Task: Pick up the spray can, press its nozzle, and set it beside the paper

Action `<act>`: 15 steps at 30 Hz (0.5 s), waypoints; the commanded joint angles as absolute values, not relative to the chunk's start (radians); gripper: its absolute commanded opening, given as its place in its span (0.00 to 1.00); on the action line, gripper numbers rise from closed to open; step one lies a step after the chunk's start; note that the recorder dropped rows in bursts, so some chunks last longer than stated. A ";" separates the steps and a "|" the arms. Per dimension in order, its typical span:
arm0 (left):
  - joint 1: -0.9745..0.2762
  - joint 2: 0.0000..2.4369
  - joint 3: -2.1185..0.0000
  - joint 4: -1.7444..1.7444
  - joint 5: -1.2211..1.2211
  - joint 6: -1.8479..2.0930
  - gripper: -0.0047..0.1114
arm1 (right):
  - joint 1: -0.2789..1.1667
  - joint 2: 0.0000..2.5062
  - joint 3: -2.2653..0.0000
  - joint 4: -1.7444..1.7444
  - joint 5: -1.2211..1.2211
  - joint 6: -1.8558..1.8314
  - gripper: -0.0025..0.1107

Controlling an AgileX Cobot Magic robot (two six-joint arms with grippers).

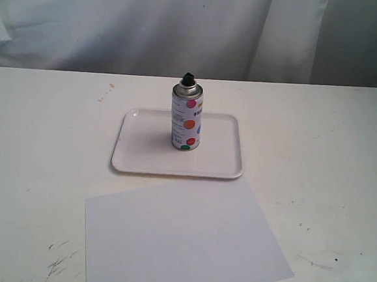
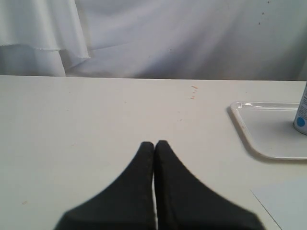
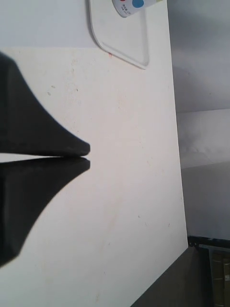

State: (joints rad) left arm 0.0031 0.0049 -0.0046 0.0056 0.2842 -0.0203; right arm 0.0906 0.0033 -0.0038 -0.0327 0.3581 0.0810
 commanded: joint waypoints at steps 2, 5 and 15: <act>0.002 0.000 0.000 0.007 0.280 -0.020 0.04 | 0.086 0.000 0.000 -0.036 0.345 0.084 0.02; 0.002 0.000 0.000 0.007 0.278 -0.020 0.04 | 0.086 0.000 0.000 -0.036 0.345 0.084 0.02; 0.002 0.000 0.000 0.007 0.278 -0.020 0.04 | 0.086 0.000 0.000 -0.010 0.345 0.084 0.02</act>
